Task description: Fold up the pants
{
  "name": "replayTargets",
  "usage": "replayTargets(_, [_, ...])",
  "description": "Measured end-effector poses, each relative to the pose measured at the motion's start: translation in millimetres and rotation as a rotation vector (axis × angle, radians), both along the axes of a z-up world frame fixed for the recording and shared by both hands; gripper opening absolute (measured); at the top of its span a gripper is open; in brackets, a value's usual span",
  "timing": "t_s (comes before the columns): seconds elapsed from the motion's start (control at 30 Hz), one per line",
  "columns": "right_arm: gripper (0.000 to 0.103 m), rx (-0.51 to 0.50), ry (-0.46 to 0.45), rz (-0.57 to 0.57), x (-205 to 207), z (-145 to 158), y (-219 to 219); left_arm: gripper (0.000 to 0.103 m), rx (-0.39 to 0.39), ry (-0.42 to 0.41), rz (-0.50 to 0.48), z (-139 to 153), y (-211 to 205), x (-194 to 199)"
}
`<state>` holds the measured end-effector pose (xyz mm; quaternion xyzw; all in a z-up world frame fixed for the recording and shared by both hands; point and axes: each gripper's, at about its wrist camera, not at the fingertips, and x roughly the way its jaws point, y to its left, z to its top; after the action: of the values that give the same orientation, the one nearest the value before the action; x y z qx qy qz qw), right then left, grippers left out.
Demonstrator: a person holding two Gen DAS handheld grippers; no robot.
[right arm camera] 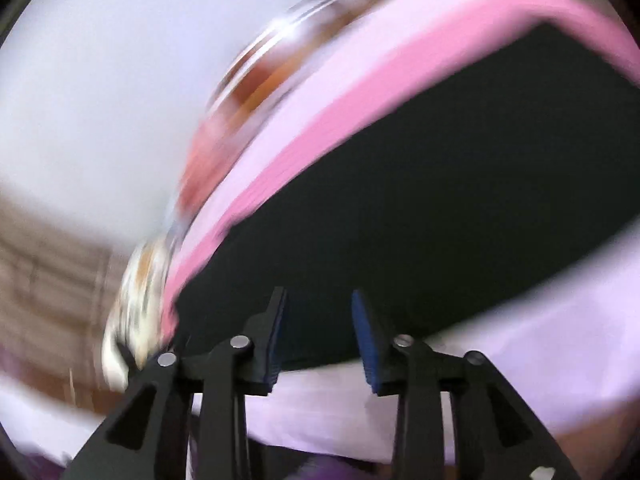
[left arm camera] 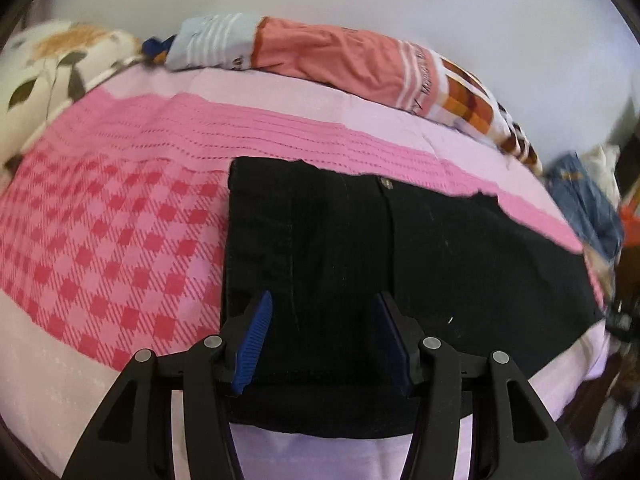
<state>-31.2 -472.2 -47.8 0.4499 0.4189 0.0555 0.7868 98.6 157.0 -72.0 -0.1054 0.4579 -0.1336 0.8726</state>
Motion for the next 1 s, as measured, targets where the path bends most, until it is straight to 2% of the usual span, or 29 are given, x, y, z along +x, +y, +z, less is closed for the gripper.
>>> replayTargets(0.1, [0.035,0.096,0.004,-0.277,-62,-16,-107,0.054,-0.032,-0.007,0.045,14,0,-5])
replayTargets(0.17, [0.04,0.193,-0.03,-0.368,-86,-29,-150,0.054,-0.038,-0.018,0.059,24,-11,-9])
replayTargets(0.27, [0.045,0.287,-0.082,-0.411,-96,-45,-177,0.055,-0.011,-0.002,0.041,28,-38,-9])
replayTargets(0.37, [0.048,0.302,-0.087,-0.383,-86,-59,-182,0.056,0.005,0.039,0.021,17,-65,-5])
replayTargets(0.47, [0.045,0.332,-0.063,-0.391,-81,-79,-183,0.056,0.013,0.07,0.043,4,-78,-2])
replayTargets(0.53, [0.046,0.331,-0.088,-0.394,-82,-78,-181,0.057,0.021,0.055,0.058,5,-81,-4])
replayTargets(0.63, [0.045,0.279,-0.093,-0.37,-84,-77,-181,0.061,0.006,0.054,0.064,4,-82,-4])
replayTargets(0.77, [0.047,0.222,-0.096,-0.376,-75,-68,-183,0.061,0.031,0.046,0.07,4,-86,-4])
replayTargets(0.87, [0.048,0.15,-0.054,-0.444,-82,-62,-186,0.061,0.01,0.041,0.071,10,-87,-7])
replayTargets(1.0, [0.049,0.214,-0.069,-0.428,-81,-71,-185,0.061,0.031,0.058,0.041,6,-95,-5])
